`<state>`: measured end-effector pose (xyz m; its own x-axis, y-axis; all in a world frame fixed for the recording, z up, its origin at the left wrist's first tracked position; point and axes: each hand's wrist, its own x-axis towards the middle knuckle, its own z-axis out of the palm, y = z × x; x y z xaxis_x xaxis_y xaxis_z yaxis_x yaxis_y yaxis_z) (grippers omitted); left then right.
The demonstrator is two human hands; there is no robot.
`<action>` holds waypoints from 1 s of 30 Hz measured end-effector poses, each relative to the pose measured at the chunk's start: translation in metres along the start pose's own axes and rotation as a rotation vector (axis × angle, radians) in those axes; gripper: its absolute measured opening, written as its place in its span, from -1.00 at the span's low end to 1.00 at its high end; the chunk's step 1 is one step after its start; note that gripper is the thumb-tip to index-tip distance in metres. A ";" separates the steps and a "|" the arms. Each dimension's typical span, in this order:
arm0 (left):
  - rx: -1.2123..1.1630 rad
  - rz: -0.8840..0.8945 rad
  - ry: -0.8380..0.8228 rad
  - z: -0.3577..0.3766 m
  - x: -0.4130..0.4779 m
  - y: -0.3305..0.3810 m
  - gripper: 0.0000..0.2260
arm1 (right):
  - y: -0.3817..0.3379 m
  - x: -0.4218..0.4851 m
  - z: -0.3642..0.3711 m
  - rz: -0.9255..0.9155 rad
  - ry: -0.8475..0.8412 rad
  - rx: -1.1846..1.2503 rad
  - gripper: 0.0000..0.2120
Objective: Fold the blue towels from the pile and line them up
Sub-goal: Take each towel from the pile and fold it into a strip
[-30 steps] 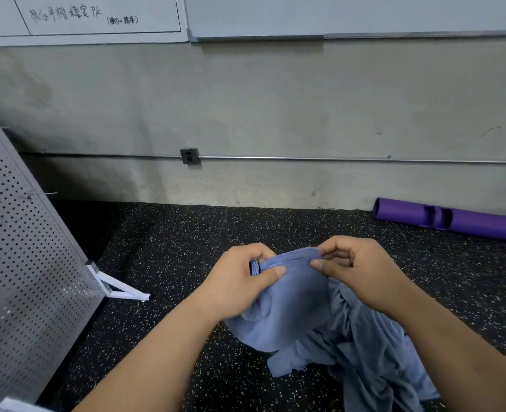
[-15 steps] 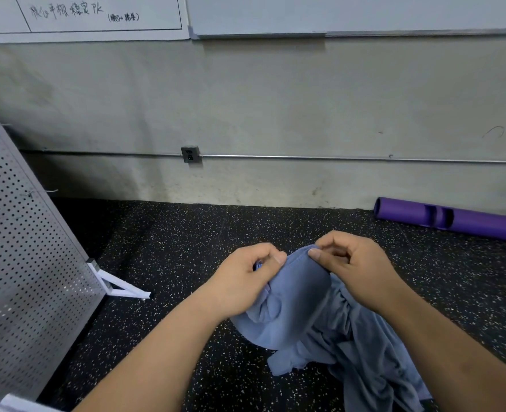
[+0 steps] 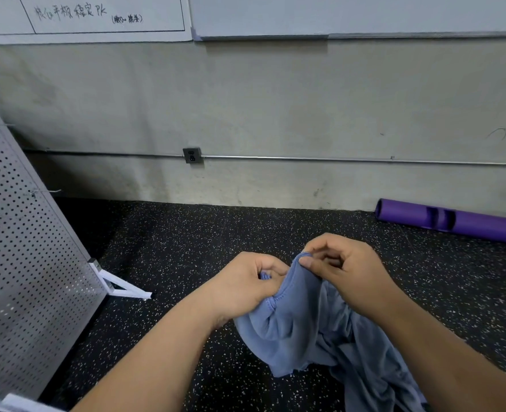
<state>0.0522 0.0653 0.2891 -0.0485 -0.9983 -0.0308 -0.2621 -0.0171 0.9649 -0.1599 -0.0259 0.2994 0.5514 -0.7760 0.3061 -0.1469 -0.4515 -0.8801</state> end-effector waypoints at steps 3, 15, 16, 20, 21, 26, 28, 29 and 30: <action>0.010 0.014 0.079 0.000 0.001 -0.003 -0.88 | 0.000 0.000 -0.005 0.002 -0.039 -0.034 -0.93; -0.060 0.014 0.325 -0.001 0.007 0.000 -0.91 | -0.003 0.000 -0.016 0.009 0.012 -0.009 -0.86; -0.067 0.014 0.327 0.000 0.007 0.000 -0.92 | -0.003 0.000 -0.015 0.011 0.020 -0.014 -0.88; -0.068 0.014 0.325 0.002 0.007 0.000 -0.94 | -0.005 0.000 -0.011 0.008 0.042 -0.042 -0.89; -0.065 0.015 0.317 0.002 0.006 0.000 -0.94 | -0.005 0.000 -0.010 -0.004 0.045 -0.052 -0.90; -0.016 0.039 0.275 0.004 0.005 0.004 -0.96 | -0.007 0.000 -0.007 -0.030 0.034 -0.054 -0.88; 0.007 0.049 0.252 0.005 0.004 0.005 -0.96 | -0.006 0.000 -0.005 -0.012 0.038 -0.040 -0.85; 0.013 0.051 0.241 0.005 0.004 0.006 -0.95 | -0.005 0.001 -0.005 -0.009 0.040 -0.042 -0.85; 0.015 0.052 0.231 0.006 0.004 0.006 -0.95 | -0.004 0.001 -0.006 -0.017 0.040 -0.056 -0.85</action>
<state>0.0446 0.0619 0.2934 0.1593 -0.9839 0.0806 -0.2792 0.0335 0.9596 -0.1631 -0.0276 0.3052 0.5213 -0.7844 0.3361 -0.1839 -0.4879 -0.8533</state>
